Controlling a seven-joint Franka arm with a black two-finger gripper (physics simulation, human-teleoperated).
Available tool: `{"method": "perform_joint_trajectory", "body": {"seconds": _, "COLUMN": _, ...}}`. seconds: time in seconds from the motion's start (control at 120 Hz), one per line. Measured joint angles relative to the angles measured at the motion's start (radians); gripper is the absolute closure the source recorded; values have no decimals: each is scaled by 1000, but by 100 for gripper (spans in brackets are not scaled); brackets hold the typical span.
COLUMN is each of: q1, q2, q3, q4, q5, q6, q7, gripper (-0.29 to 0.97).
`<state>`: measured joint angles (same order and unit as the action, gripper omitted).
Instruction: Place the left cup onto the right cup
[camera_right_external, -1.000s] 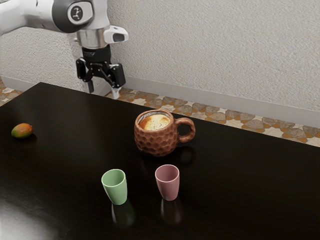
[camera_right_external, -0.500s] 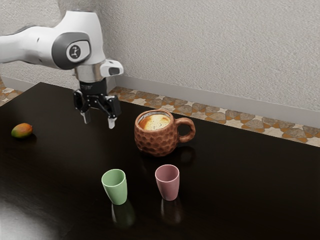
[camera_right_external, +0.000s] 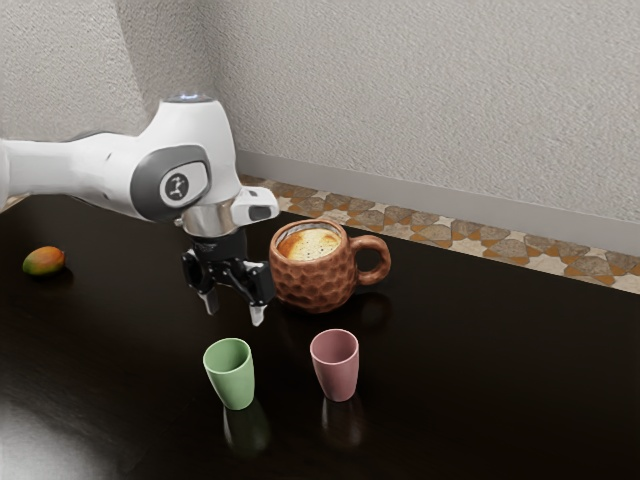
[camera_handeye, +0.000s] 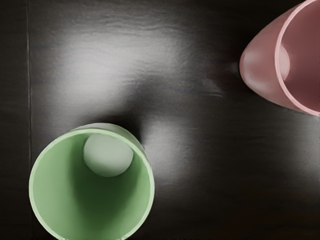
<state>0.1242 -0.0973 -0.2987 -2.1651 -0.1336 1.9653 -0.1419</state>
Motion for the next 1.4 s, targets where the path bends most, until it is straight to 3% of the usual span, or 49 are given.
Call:
{"method": "perform_joint_trajectory", "body": {"seconds": 0.367, "q1": 33, "q2": 32, "q3": -52, "q4": -111, "q5": -85, "q6": 117, "q7": -12, "gripper": 15}}
{"method": "perform_joint_trajectory", "body": {"seconds": 1.15, "q1": 36, "q2": 193, "q3": -34, "q4": -106, "q5": -24, "q6": 281, "q7": -25, "gripper": 22}}
{"method": "perform_joint_trajectory", "body": {"seconds": 1.4, "q1": 31, "q2": 208, "q3": -19, "q4": -99, "q5": -20, "q6": 297, "q7": -28, "gripper": 52}}
